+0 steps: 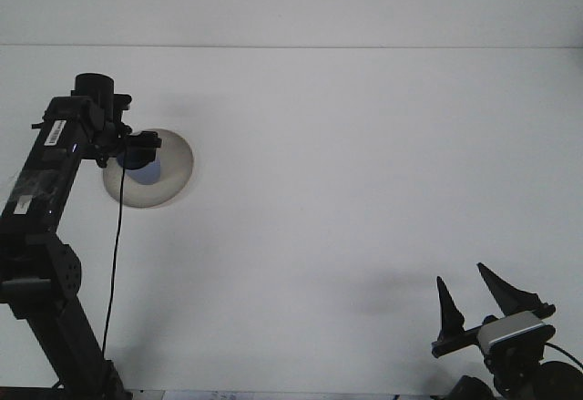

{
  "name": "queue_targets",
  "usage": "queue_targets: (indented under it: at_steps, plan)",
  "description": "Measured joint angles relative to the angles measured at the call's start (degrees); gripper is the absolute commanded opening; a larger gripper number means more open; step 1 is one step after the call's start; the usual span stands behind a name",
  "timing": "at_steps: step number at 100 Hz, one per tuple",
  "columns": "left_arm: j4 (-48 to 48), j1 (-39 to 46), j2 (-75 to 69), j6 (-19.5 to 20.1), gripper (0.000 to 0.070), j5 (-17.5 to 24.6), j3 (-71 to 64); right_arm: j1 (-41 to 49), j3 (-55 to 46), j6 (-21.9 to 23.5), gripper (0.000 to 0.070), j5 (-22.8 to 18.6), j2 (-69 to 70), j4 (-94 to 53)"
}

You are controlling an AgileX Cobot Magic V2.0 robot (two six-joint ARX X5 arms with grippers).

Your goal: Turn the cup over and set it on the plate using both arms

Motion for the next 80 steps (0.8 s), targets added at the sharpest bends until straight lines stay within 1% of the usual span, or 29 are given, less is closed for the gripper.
queue_targets:
  at_steps: [17,35,52,58,68,71,80]
  plan:
    - [-0.09,0.0,-3.45,-0.35,0.0545,0.13,0.87,0.0,0.0,0.04,0.047,0.0,0.0,-0.61]
    - [0.28,0.0,-14.71,-1.27,0.0546,0.92,0.9,0.0,0.0,0.39,0.047,0.0,0.0,-0.59]
    - [1.99,-0.02,-28.72,-2.78,0.0546,8.7,0.96,0.0,0.0,0.42,0.0474,0.02,0.0,-0.48]
    - [2.64,-0.48,-34.16,-3.23,0.0546,11.04,0.96,0.0,0.0,0.39,0.0501,0.13,0.0,-0.13]
    - [6.25,-3.04,-44.57,-4.02,0.0546,12.17,-2.73,0.0,0.0,0.37,0.054,1.18,0.0,0.72]
    - [7.69,-4.17,-48.09,-4.24,0.0546,12.26,-5.29,0.0,0.0,0.33,0.0551,1.57,0.0,0.92]
    - [13.49,-7.89,-58.47,-4.98,0.0545,12.63,-16.04,0.0,0.0,0.28,0.0551,1.7,0.0,1.07]
